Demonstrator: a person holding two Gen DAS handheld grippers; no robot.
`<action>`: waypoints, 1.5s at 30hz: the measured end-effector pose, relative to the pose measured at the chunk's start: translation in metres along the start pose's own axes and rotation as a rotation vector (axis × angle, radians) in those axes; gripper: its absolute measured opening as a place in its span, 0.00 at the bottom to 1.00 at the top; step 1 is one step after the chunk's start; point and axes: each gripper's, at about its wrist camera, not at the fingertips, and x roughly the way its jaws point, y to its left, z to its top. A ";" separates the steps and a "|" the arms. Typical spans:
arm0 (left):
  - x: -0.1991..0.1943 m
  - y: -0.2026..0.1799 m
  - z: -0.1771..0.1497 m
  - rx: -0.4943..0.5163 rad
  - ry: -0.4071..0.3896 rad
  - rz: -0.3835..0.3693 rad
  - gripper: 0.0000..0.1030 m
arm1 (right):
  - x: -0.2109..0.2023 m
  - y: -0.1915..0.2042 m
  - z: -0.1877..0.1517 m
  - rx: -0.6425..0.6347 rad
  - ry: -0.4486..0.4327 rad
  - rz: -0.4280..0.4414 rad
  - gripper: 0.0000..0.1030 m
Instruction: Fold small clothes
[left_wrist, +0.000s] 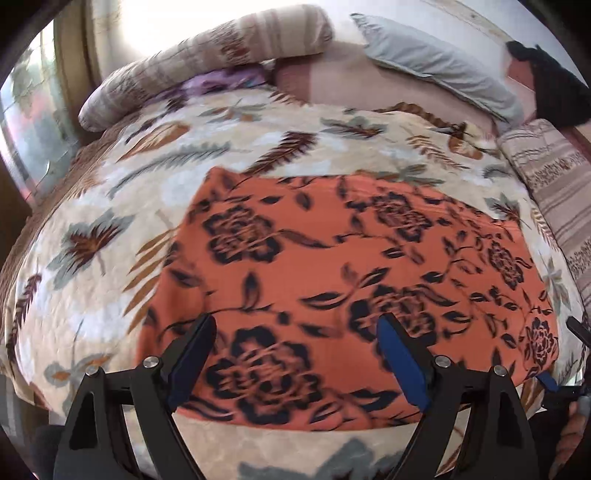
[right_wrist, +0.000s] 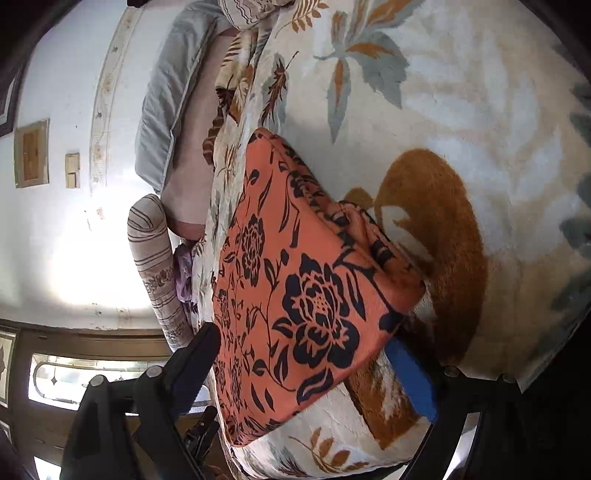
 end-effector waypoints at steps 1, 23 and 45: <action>0.001 -0.008 0.002 0.015 -0.007 -0.008 0.86 | 0.001 0.003 0.001 -0.002 -0.010 -0.006 0.89; 0.059 -0.051 -0.010 0.163 0.069 0.033 0.89 | -0.042 0.026 0.015 -0.217 -0.051 -0.142 0.80; 0.059 -0.044 -0.012 0.146 0.050 0.008 0.92 | 0.114 0.088 0.132 -0.451 0.171 -0.316 0.26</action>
